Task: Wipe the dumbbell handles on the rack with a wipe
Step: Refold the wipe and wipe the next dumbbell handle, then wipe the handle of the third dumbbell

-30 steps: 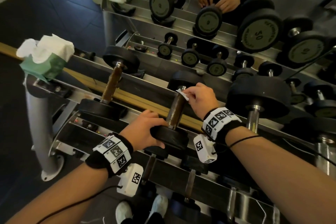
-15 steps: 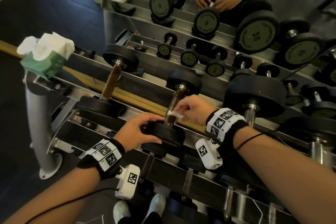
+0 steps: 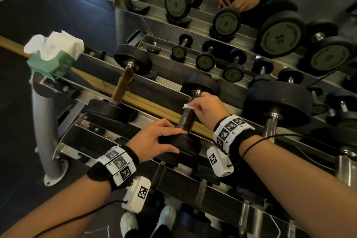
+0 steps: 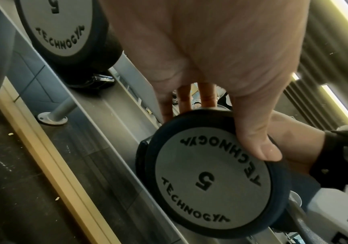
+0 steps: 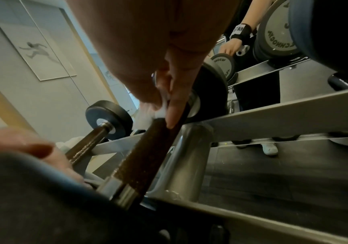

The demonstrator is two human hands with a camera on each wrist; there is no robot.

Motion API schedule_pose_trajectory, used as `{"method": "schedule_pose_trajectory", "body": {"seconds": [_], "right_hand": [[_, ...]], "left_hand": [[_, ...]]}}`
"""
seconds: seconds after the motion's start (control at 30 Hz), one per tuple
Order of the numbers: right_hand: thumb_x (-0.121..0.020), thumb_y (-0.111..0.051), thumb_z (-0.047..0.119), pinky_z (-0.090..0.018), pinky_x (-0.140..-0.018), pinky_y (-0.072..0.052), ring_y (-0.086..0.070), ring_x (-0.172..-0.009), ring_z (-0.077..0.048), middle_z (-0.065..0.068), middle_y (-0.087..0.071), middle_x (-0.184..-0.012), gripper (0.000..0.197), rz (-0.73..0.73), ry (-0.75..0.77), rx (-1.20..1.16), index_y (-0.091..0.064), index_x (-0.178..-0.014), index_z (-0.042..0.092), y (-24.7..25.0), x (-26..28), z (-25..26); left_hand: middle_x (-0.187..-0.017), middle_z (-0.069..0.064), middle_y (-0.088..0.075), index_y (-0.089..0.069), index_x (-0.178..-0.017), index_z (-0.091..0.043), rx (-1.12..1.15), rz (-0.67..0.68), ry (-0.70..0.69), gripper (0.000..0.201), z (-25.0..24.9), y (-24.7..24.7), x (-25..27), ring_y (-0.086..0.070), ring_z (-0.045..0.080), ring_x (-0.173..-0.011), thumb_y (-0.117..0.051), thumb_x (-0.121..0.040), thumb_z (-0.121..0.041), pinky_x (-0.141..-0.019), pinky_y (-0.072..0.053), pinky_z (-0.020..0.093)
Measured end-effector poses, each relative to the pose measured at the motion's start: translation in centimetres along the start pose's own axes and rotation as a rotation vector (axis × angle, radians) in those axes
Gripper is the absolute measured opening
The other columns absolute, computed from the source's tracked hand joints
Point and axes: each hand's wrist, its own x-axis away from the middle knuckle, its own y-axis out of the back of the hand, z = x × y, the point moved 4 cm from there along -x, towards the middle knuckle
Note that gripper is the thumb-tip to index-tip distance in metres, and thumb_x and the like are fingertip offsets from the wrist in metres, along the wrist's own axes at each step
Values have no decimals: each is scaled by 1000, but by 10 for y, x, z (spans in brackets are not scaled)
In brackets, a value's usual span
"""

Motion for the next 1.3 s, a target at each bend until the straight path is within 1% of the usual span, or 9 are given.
{"method": "schedule_pose_trajectory", "body": {"seconds": [0.17,0.33,0.57,0.73,0.87,1.0,1.17,1.23,1.3], "right_hand": [[-88,-63,9,-40,-96,-51,-59,-109,-20,0,-59,-118,31,326,-14,-6,-68,-112,29,-9,11,-3],[-82,-66,0,-45,-94,-53,-63,-99,-20,3,-65,-102,30,332,-89,-164,-72,-95,27,-18,20,-14],[-92,-56,3,-44,-80,-58,-68,-71,-26,-8,-70,-84,26,81,-211,-523,-70,-88,25,14,57,-38],[-91,-55,-7,-36,-68,-61,-67,-63,-22,-9,-63,-77,29,-112,-273,-859,-69,-78,14,65,97,-49],[-90,-52,-9,-25,-59,-60,-67,-66,-18,-10,-64,-78,29,-205,-323,-944,-69,-77,10,95,134,-58],[-87,-58,-9,-23,-62,-58,-63,-75,-21,-11,-63,-80,22,-307,-380,-1024,-68,-76,7,113,168,-79],[-84,-68,-3,-32,-67,-61,-62,-72,-21,-12,-56,-75,13,-339,-337,-951,-62,-77,7,126,195,-108],[-85,-70,9,-42,-76,-58,-61,-74,-26,-16,-56,-75,12,-371,-327,-768,-63,-76,9,131,200,-123],[-84,-72,22,-36,-76,-52,-63,-79,-22,-8,-65,-81,11,-398,-307,-475,-68,-76,16,136,205,-140]], "left_hand": [[-110,-30,-46,-55,-125,-57,3,10,1,55,-2,1,-1,-47,-7,-109,-76,-78,-37,-94,-48,24],[-115,-30,-47,-53,-128,-54,17,-5,42,56,-7,2,6,-48,-7,-112,-74,-81,-34,-96,-45,20],[-132,-24,-48,-48,-137,-48,-133,97,133,59,-32,19,11,-46,-6,-118,-72,-86,-30,-104,-37,17],[-121,-20,-58,-60,-126,-40,-208,84,185,44,-65,38,6,-52,-5,-110,-74,-85,-28,-106,-40,25],[-120,-8,-62,-66,-119,-30,-240,42,131,33,-103,42,-12,-57,9,-115,-72,-87,-27,-98,-41,20],[-115,-14,-62,-68,-115,-33,-227,6,25,26,-146,31,-30,-58,3,-108,-69,-89,-26,-88,-40,13],[-110,-20,-60,-69,-111,-35,-238,26,-59,22,-183,-13,-39,-55,-2,-107,-69,-89,-28,-97,-40,17],[-109,-19,-61,-69,-111,-34,-242,25,-63,23,-190,-35,-40,-56,-2,-106,-70,-89,-28,-101,-43,21],[-110,-17,-63,-69,-112,-33,-244,5,-37,26,-194,-58,-41,-57,0,-109,-72,-87,-28,-105,-44,29]]}}
